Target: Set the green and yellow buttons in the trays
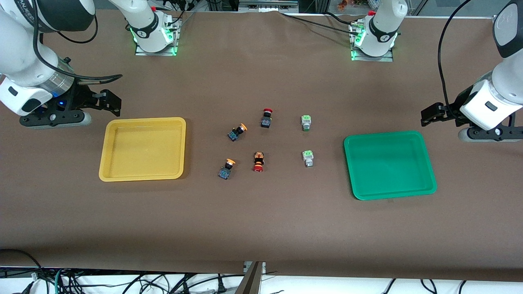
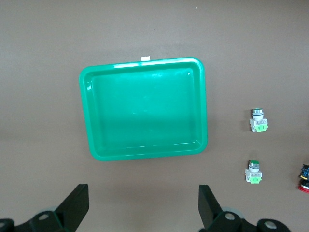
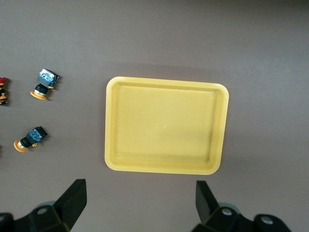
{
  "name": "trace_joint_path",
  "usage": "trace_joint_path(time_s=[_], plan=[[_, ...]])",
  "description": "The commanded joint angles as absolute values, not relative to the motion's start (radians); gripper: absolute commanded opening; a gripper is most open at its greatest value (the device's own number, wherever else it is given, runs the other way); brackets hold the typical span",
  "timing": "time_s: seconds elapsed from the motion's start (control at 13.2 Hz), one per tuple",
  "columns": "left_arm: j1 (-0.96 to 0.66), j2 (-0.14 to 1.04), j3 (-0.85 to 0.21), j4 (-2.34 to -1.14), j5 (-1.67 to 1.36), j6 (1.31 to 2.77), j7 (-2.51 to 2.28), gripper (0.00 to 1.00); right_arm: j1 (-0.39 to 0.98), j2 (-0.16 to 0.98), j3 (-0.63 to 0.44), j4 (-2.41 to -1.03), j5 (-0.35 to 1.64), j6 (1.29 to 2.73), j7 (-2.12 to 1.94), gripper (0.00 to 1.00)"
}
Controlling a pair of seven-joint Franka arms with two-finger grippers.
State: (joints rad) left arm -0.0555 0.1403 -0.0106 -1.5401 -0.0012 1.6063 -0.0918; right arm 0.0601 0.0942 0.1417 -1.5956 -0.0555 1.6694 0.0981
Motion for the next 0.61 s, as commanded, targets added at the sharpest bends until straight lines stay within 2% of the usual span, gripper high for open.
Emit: trace_joint_path(time_s=[0.0,0.53], plan=[[-0.057,0.118,-0.011,-1.552,0.015,1.597,-0.071,1.0,0.061,0.1,0.144,-1.572,-0.046,1.649,0.101,1.0],[-0.074,0.138,-0.023,-1.56,0.0,1.609,-0.081,1.0,0.061,0.1,0.144,-1.572,-0.048,1.652,0.101,1.0]])
